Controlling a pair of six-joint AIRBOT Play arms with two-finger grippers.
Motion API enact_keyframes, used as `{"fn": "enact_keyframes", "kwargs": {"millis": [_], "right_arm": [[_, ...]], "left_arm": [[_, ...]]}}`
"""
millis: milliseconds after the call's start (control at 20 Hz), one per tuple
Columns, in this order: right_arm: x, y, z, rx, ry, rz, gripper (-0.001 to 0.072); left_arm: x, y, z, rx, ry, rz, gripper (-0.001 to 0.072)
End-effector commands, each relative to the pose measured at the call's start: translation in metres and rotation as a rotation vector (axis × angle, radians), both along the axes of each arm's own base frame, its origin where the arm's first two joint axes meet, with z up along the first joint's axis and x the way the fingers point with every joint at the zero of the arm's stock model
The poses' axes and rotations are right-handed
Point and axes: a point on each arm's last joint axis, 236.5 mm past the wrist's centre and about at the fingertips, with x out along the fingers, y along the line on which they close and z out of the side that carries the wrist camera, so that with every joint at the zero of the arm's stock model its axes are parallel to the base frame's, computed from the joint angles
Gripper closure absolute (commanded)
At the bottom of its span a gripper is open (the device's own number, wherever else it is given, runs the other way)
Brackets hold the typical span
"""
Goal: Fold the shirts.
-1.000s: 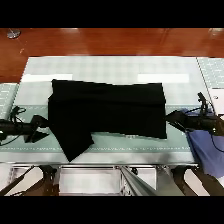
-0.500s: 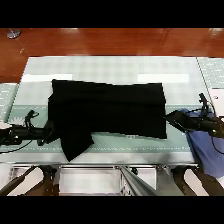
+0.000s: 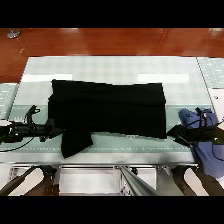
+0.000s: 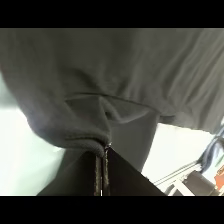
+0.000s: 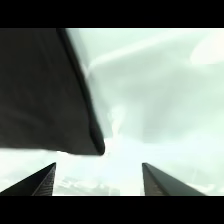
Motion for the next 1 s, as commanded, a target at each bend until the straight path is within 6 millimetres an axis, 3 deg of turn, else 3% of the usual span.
{"fn": "enact_keyframes", "kwargs": {"millis": [0, 150, 400, 450, 500, 550, 600, 750, 950], "right_arm": [[0.000, 0.017, -0.006, 0.006, 0.008, 0.009, 0.0094], [0.024, 0.035, -0.006, 0.055, -0.044, -0.037, 0.0094], [0.038, 0.047, -0.024, 0.089, -0.001, -0.051, 0.0094], [0.046, 0.048, -0.022, 0.101, -0.014, -0.057, 0.0160], [0.053, 0.049, -0.019, 0.107, -0.033, -0.048, 0.0351], [0.059, 0.051, -0.014, 0.120, -0.070, -0.015, 0.0602], [0.066, 0.055, -0.008, 0.136, -0.112, 0.017, 0.0679], [0.088, 0.047, 0.013, 0.106, -0.174, 0.064, 0.0680], [0.140, 0.031, 0.051, 0.056, -0.299, 0.057, 0.0680]], "left_arm": [[0.005, -0.002, 0.004, -0.013, -0.020, 0.004, 0.0681], [0.005, -0.002, 0.004, -0.013, -0.020, 0.004, 0.0681], [0.005, -0.002, 0.004, -0.012, -0.020, 0.004, 0.0681], [0.005, -0.002, 0.004, -0.013, -0.020, 0.004, 0.0681], [0.005, -0.002, 0.004, -0.012, -0.021, 0.005, 0.0681], [0.008, -0.001, 0.005, -0.009, -0.028, 0.011, 0.0681], [0.012, 0.001, 0.008, -0.005, -0.041, 0.010, 0.0681], [0.038, 0.013, 0.029, 0.026, -0.118, 0.002, 0.0681], [0.092, 0.042, 0.064, 0.094, -0.227, 0.042, 0.0681]]}}
